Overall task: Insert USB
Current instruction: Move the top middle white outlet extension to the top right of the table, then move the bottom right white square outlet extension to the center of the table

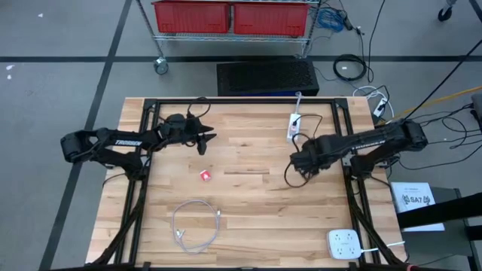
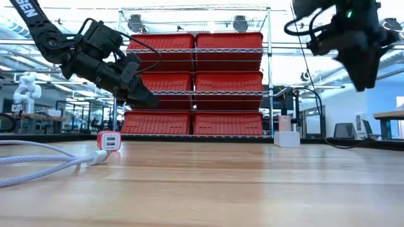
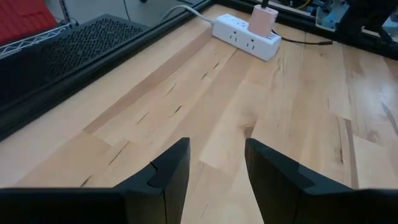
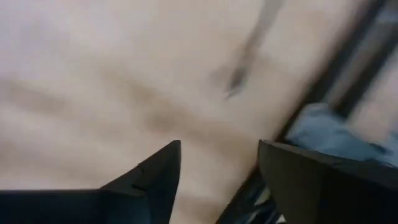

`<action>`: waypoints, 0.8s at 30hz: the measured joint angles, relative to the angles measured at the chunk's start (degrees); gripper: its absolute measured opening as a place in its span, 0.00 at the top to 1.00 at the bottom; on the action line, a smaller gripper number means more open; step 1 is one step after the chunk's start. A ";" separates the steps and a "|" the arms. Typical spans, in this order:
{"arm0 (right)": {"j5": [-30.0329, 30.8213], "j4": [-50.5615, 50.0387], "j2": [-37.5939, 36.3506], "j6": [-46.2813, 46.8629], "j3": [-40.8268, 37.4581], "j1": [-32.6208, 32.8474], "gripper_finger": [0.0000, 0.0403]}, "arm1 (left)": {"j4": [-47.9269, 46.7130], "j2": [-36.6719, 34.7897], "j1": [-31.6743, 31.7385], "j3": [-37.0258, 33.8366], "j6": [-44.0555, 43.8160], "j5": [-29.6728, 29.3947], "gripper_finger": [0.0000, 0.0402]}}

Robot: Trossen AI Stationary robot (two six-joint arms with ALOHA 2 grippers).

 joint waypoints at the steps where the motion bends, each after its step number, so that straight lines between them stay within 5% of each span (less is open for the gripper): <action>1: -2.94 2.32 -0.02 -1.41 0.06 1.31 0.53 | 0.00 0.00 0.00 -0.01 0.07 0.19 0.60; 5: -12.55 12.87 0.00 -3.03 -1.61 9.62 0.72 | 0.87 0.00 -0.31 -0.01 2.49 7.70 0.60; 10: -17.61 16.52 0.02 1.95 -2.47 24.56 0.97 | 3.62 0.00 -1.26 -0.01 2.71 13.88 0.60; 17: -21.32 20.87 2.17 16.40 -2.73 43.76 0.99 | 4.65 0.00 -3.78 -0.01 3.97 16.59 0.60; 24: -26.16 29.96 12.09 17.17 -3.35 50.65 1.00 | 4.59 0.00 -5.69 0.01 4.07 16.53 0.60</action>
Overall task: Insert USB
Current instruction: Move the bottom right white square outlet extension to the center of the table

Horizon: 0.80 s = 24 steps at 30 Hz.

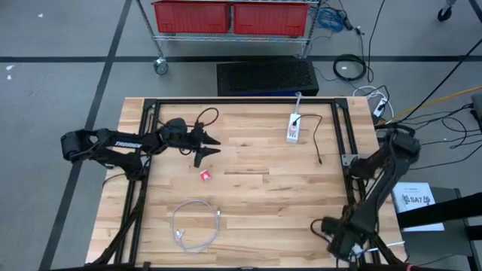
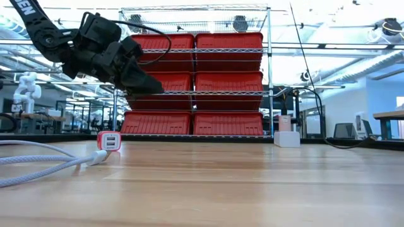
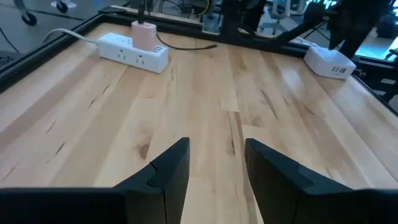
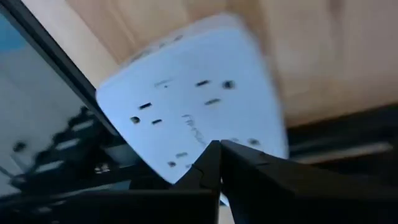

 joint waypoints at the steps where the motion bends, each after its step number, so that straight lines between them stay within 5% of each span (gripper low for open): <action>1: -0.96 0.99 1.86 -0.89 0.00 0.12 1.00 | -0.02 0.00 -0.26 0.00 -0.02 -0.02 0.60; 9: -7.63 4.09 9.97 -9.62 0.57 -4.29 1.00 | -0.46 0.00 -2.66 -0.02 -0.02 -2.17 0.60; 24: -7.54 3.27 10.27 -25.71 0.40 -18.68 1.00 | -3.51 0.00 -9.90 0.00 0.57 -8.95 0.60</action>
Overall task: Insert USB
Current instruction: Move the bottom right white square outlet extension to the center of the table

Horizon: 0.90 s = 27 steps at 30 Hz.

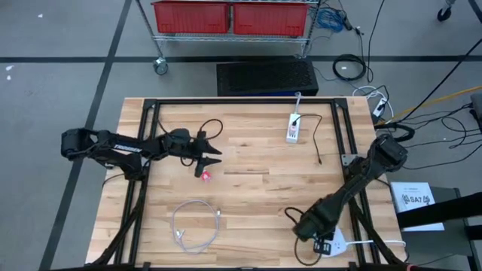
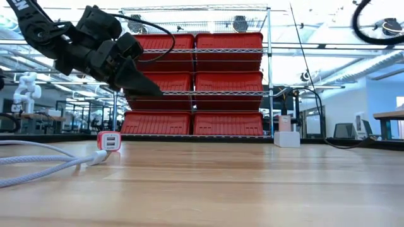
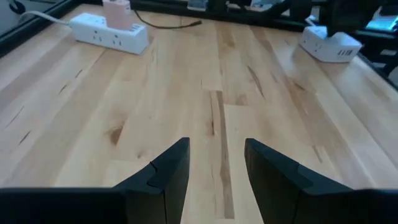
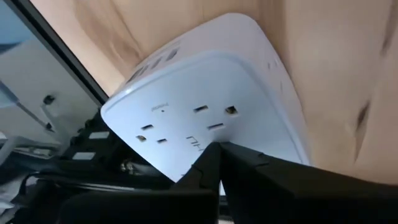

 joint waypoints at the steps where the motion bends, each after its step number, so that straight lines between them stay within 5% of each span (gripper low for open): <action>1: 0.44 0.16 0.00 -0.89 0.15 -0.63 1.00 | -0.27 0.00 -0.37 0.00 0.36 -0.49 0.60; 19: 23.01 4.56 0.07 -19.71 4.98 -13.90 1.00 | -0.21 -0.02 -2.02 0.00 1.36 -1.97 0.60; 27: 30.35 7.95 0.13 -25.97 4.98 -21.59 1.00 | -1.65 -2.33 -6.12 1.81 10.17 -1.74 0.60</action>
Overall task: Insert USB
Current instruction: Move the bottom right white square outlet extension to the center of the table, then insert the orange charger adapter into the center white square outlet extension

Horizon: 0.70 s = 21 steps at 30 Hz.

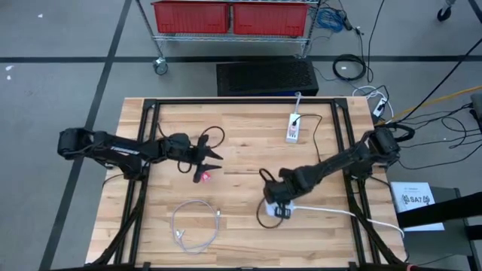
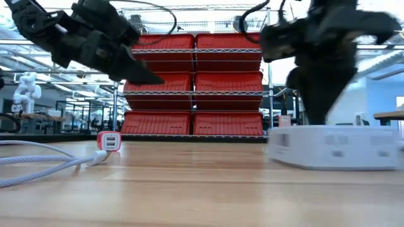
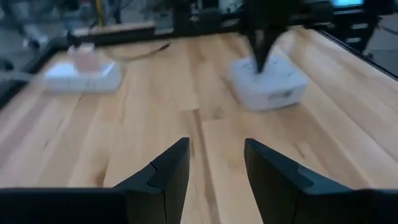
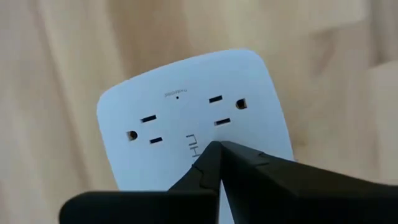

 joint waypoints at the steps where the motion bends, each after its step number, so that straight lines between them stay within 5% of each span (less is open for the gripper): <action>1: 0.60 0.51 0.02 -0.69 -0.02 -0.81 1.00 | -0.89 -0.31 -0.76 0.66 1.20 -0.02 0.60; 6: 2.40 2.49 0.12 -4.31 -0.12 -4.66 1.00 | -15.11 -2.32 -5.64 6.01 6.32 -0.89 0.60; 15: 1.76 3.76 0.15 -10.22 -0.22 -6.29 1.00 | -59.69 -2.12 -16.89 22.71 10.85 -14.89 0.60; 21: 1.54 4.44 0.17 -12.21 -0.22 -6.27 1.00 | -68.28 1.95 -19.94 24.26 11.80 -15.60 0.60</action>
